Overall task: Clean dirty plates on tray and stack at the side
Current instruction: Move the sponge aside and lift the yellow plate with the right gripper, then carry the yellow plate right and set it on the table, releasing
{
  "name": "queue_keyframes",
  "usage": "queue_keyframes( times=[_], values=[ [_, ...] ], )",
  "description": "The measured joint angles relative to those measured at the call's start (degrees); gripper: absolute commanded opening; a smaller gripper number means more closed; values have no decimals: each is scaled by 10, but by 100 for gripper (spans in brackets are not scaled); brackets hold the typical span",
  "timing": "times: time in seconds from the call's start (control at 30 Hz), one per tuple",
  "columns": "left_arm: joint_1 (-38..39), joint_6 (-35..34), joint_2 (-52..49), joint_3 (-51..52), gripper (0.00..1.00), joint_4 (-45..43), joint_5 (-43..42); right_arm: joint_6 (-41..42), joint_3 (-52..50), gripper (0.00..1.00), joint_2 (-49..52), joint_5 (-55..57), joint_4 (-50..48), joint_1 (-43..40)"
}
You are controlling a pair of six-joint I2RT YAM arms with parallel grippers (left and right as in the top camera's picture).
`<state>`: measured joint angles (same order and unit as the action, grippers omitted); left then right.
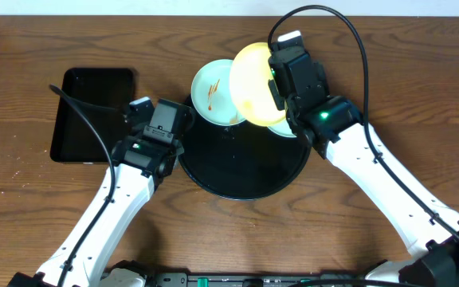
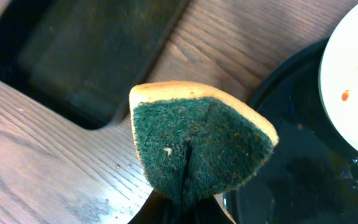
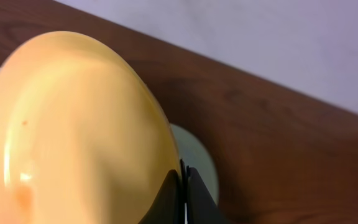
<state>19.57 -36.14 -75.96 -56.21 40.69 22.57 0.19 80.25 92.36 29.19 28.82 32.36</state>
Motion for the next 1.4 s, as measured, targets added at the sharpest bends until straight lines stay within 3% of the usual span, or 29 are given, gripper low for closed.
queue_keyframes(
  times=[0.43,0.8,1.4],
  values=[
    [-6,0,0,0,8,0,-31,-192,0,1,-1,32,-70,33],
    [-6,0,0,0,7,2,-61,-339,0,1,-1,160,-166,68],
    [-6,0,-4,0,8,2,-88,-366,0,1,-1,206,-162,68]
  ],
)
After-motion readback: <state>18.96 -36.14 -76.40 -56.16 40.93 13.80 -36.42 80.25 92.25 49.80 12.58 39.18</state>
